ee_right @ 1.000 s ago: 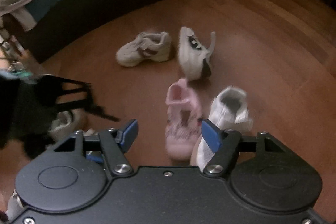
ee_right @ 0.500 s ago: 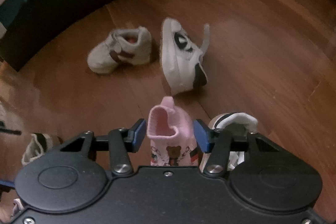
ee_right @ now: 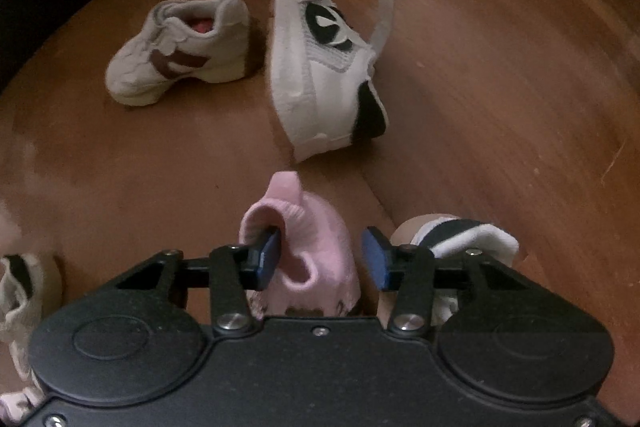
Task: Organize scattered shoes
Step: 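Grasp the pink sock shoe with the right tool while the left tool releases its sock shoe, then carry the pink sock shoe with the right tool and set it beside the other pink shoe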
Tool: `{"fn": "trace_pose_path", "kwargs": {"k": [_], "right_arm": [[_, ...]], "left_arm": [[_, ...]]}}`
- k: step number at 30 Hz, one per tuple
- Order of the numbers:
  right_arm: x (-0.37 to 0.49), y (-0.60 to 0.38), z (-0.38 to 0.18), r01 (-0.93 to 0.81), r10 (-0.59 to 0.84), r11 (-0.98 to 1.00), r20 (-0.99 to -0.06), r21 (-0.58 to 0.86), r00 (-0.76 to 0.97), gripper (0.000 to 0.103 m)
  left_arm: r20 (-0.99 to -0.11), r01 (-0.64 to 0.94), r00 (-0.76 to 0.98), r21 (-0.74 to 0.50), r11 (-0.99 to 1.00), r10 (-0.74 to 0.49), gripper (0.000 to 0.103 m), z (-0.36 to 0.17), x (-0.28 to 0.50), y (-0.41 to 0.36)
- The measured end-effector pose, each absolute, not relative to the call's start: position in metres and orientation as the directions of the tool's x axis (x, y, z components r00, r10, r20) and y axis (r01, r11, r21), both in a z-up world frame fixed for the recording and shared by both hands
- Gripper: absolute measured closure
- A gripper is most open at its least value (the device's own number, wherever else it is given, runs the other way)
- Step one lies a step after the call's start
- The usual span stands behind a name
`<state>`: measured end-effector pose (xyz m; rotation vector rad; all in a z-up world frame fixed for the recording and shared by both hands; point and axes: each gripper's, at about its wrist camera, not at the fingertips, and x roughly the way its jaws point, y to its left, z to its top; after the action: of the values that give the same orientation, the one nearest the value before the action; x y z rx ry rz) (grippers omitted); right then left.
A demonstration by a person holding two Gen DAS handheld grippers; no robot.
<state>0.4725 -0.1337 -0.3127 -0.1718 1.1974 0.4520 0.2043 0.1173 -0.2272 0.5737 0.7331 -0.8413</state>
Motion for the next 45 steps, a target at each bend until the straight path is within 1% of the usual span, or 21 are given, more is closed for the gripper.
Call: {"fn": "trace_pose_path", "kwargs": {"k": [4, 5, 7, 12, 18, 23, 26, 28, 31, 33, 38, 41, 45], "right_arm": [[0.461, -0.120, -0.317, -0.502, 0.187, 0.865, -0.932, 0.007, 0.310, 0.079], [0.455, -0.117, -0.314, -0.525, 0.178, 0.851, -0.926, -0.025, 0.334, 0.088], [0.444, -0.118, -0.305, -0.543, 0.210, 0.839, -0.904, -0.029, 0.372, 0.091], [0.427, -0.134, -0.273, -0.525, 0.323, 0.849, -0.842, 0.056, 0.433, 0.093], [0.401, -0.174, -0.213, -0.447, 0.460, 0.861, -0.745, 0.242, 0.483, 0.093], [0.367, -0.205, -0.185, -0.422, 0.492, 0.852, -0.748, 0.309, 0.446, 0.093], [0.346, -0.222, -0.175, -0.409, 0.501, 0.849, -0.759, 0.335, 0.416, 0.093], [0.335, -0.230, -0.180, -0.404, 0.493, 0.851, -0.776, 0.337, 0.393, 0.093], [0.296, -0.250, -0.203, -0.389, 0.457, 0.860, -0.838, 0.330, 0.299, 0.093], [0.276, -0.261, -0.217, -0.377, 0.448, 0.862, -0.858, 0.340, 0.250, 0.093], [0.218, -0.290, -0.248, -0.366, 0.525, 0.806, -0.848, 0.465, 0.078, 0.093], [0.185, -0.293, -0.269, -0.379, 0.506, 0.790, -0.862, 0.481, -0.040, 0.093], [0.163, -0.290, -0.300, -0.403, 0.462, 0.786, -0.878, 0.470, -0.122, 0.093]], "left_arm": [[-0.760, 0.815, 0.467, 0.171, 0.554, -0.452, 0.036, -0.224, 0.201, 0.120], [-0.757, 0.813, 0.471, 0.172, 0.557, -0.454, 0.036, -0.222, 0.201, 0.121], [-0.752, 0.810, 0.477, 0.174, 0.560, -0.455, 0.036, -0.220, 0.200, 0.121], [-0.742, 0.804, 0.489, 0.179, 0.567, -0.458, 0.036, -0.215, 0.197, 0.122], [-0.721, 0.790, 0.502, 0.159, 0.592, -0.477, 0.036, -0.207, 0.194, 0.116], [-0.686, 0.766, 0.516, 0.103, 0.634, -0.512, 0.036, -0.200, 0.199, 0.108], [-0.676, 0.765, 0.518, 0.093, 0.637, -0.524, 0.036, -0.198, 0.202, 0.101], [-0.672, 0.768, 0.518, 0.094, 0.633, -0.529, 0.036, -0.196, 0.203, 0.096], [-0.669, 0.774, 0.512, 0.088, 0.627, -0.539, 0.036, -0.195, 0.203, 0.089], [-0.668, 0.780, 0.507, 0.085, 0.620, -0.546, 0.036, -0.195, 0.201, 0.084], [-0.674, 0.787, 0.493, 0.074, 0.613, -0.551, 0.036, -0.199, 0.193, 0.079], [-0.688, 0.787, 0.482, 0.068, 0.613, -0.543, 0.036, -0.205, 0.188, 0.080], [-0.699, 0.782, 0.477, 0.060, 0.621, -0.533, 0.036, -0.211, 0.183, 0.081]]}}
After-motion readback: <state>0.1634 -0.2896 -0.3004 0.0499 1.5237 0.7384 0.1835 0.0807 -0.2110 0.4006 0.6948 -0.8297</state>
